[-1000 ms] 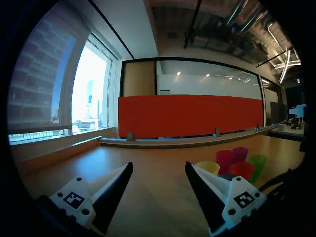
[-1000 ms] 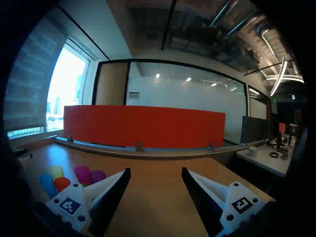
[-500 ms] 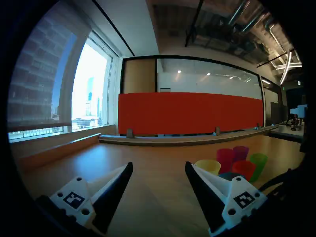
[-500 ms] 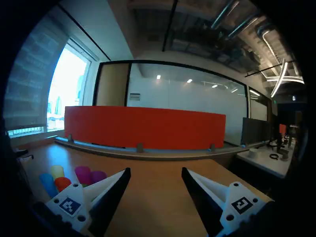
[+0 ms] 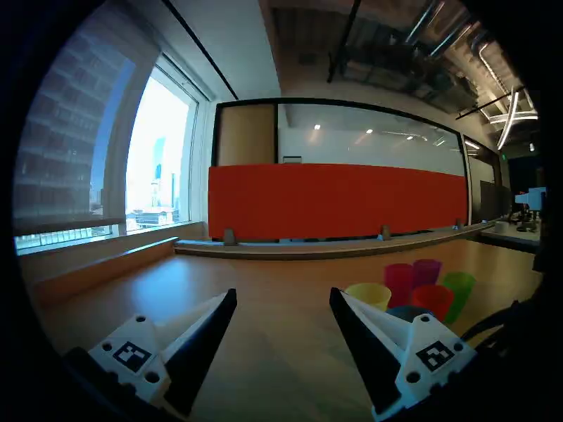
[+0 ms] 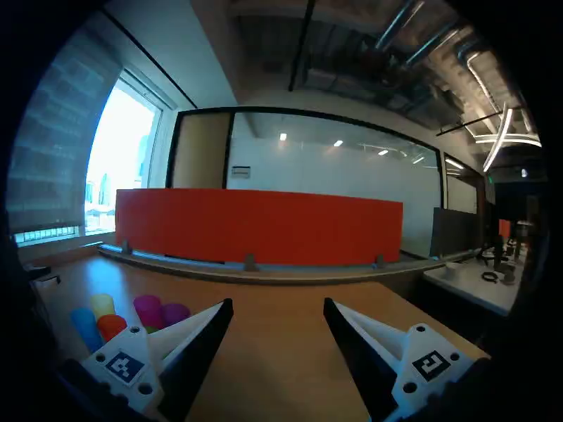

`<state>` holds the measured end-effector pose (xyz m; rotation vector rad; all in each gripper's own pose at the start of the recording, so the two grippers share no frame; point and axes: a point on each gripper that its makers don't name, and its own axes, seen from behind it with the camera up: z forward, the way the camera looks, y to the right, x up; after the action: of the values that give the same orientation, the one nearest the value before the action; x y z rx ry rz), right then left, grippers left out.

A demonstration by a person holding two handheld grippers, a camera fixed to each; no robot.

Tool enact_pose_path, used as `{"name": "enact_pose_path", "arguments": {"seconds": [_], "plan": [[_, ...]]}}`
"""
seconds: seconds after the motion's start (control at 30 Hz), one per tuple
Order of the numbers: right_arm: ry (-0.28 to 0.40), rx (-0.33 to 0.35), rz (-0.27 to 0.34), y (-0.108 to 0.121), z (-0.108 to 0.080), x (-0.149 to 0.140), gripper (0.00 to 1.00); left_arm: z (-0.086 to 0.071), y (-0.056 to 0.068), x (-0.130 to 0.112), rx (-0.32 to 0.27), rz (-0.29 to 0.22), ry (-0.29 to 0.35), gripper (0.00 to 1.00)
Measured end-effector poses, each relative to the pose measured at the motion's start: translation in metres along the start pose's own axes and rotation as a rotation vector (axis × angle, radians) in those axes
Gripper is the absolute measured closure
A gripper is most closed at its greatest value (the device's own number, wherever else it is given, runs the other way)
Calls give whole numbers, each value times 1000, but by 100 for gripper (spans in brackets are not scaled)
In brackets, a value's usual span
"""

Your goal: Pour water

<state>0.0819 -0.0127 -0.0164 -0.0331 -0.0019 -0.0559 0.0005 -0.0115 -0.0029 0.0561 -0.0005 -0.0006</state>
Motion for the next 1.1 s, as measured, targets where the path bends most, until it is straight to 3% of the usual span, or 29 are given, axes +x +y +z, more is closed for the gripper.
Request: {"name": "enact_pose_path", "arguments": {"seconds": [0.67,1.1], "plan": [[42,40,20,-3,-8,14,0,0,-1,0,-1,1,0,2],[54,49,-20,-15,-3,11,0,-1,0,0,1,1,0,2]]}}
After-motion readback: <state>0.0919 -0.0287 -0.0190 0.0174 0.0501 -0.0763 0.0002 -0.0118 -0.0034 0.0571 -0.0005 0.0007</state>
